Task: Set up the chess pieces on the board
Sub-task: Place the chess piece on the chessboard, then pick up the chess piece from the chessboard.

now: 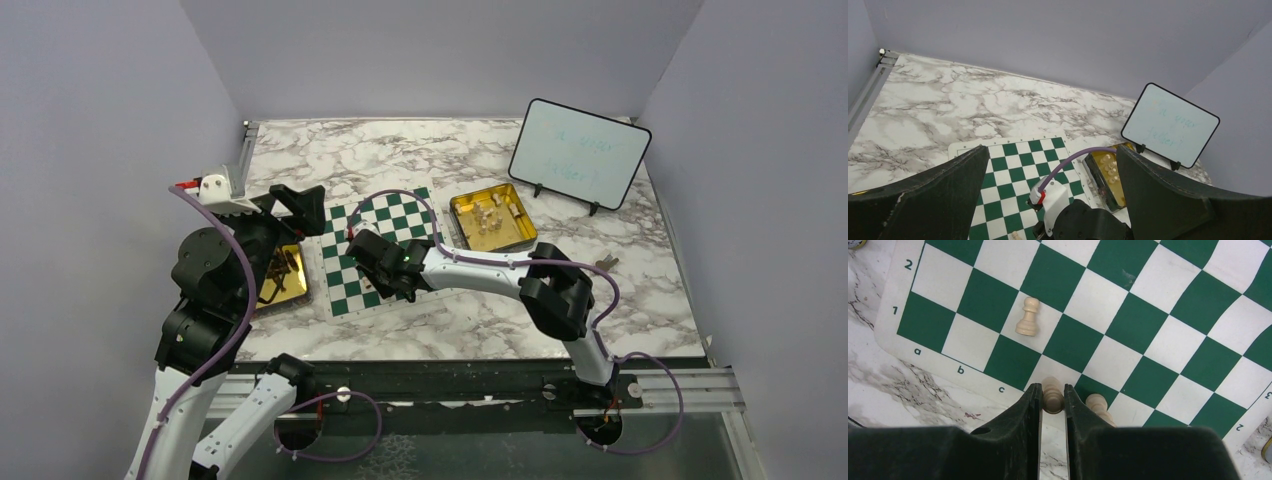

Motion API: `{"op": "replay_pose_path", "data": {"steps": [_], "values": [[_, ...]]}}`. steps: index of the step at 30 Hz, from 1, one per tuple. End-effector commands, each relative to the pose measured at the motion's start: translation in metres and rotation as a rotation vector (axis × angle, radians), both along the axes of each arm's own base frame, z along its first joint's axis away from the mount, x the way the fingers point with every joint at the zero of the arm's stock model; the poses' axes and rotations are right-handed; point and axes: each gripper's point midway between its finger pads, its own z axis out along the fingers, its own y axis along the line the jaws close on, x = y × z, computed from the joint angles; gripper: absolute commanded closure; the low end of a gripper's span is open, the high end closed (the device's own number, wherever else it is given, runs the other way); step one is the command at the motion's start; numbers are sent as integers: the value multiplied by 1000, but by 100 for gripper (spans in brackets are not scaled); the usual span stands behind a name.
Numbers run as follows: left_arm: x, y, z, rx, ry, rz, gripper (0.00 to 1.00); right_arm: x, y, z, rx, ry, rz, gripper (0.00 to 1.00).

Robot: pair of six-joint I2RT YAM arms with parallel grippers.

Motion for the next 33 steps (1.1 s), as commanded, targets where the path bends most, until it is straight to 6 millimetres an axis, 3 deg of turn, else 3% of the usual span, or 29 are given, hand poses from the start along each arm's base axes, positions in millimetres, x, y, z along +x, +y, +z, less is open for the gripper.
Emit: {"op": "replay_pose_path", "data": {"steps": [1, 17, 24, 33], "values": [[0, 7, 3, 10, -19, 31, 1, 0, 5, -7, -6, -9, -13, 74], [-1, 5, 1, 10, -16, 21, 1, 0, 21, 19, 91, -19, 9, 54], [-3, 5, 5, 11, -28, 15, 1, 12, 33, 13, 66, -52, 24, 54], [-11, 13, 15, 18, -53, 34, 1, 22, 47, -9, 48, -38, 21, 60]]}}
